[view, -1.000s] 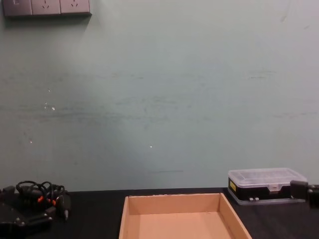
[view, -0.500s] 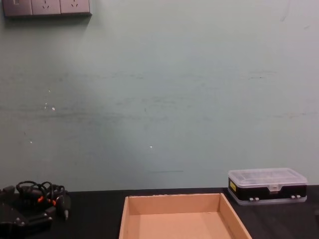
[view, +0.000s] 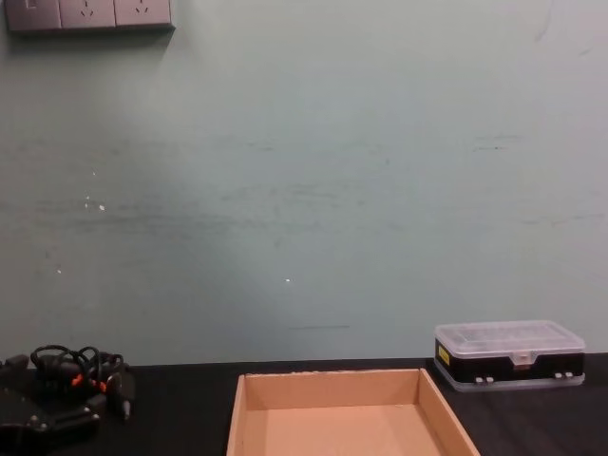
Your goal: Use one hand to pick up the angle iron from the table and place it into the box.
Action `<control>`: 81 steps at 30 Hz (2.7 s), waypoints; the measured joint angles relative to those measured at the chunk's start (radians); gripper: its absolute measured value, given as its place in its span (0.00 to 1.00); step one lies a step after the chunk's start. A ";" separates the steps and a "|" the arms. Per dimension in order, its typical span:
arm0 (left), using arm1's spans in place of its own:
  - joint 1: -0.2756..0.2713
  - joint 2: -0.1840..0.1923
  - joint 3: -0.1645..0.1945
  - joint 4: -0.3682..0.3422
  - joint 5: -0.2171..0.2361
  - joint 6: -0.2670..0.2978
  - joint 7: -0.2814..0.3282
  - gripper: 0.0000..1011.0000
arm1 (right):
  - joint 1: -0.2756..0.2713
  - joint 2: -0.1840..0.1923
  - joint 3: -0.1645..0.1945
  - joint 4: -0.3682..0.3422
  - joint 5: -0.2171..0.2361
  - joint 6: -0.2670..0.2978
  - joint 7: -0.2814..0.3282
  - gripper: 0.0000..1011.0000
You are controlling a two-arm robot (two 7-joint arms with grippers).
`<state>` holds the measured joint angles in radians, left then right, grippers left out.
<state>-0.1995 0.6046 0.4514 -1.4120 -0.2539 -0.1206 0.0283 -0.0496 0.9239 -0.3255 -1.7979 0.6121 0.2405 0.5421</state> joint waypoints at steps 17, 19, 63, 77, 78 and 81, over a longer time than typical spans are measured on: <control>0.000 0.000 0.000 0.000 0.000 0.000 0.000 1.00 | 0.071 -0.062 -0.066 0.089 -0.039 0.006 0.021 0.99; 0.000 0.000 0.000 0.000 0.000 0.000 0.000 1.00 | 0.083 -0.069 -0.074 0.097 -0.046 0.006 0.025 0.99; 0.000 0.000 0.000 0.000 0.000 0.000 0.000 1.00 | 0.264 -0.151 -0.197 0.236 -0.113 0.031 0.104 0.99; 0.000 0.000 0.000 0.000 0.000 0.000 0.000 1.00 | 0.268 -0.154 -0.207 0.244 -0.114 0.025 0.105 0.83; 0.000 0.000 0.000 0.000 0.000 0.000 0.000 1.00 | 0.268 -0.154 -0.207 0.245 -0.114 0.025 0.105 0.81; 0.000 0.000 0.000 0.000 0.000 0.000 0.000 1.00 | 0.265 -0.154 -0.207 0.245 -0.114 0.022 0.104 0.73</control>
<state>-0.1995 0.6047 0.4514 -1.4120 -0.2539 -0.1205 0.0283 0.2158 0.7703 -0.5327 -1.5530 0.4981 0.2630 0.6464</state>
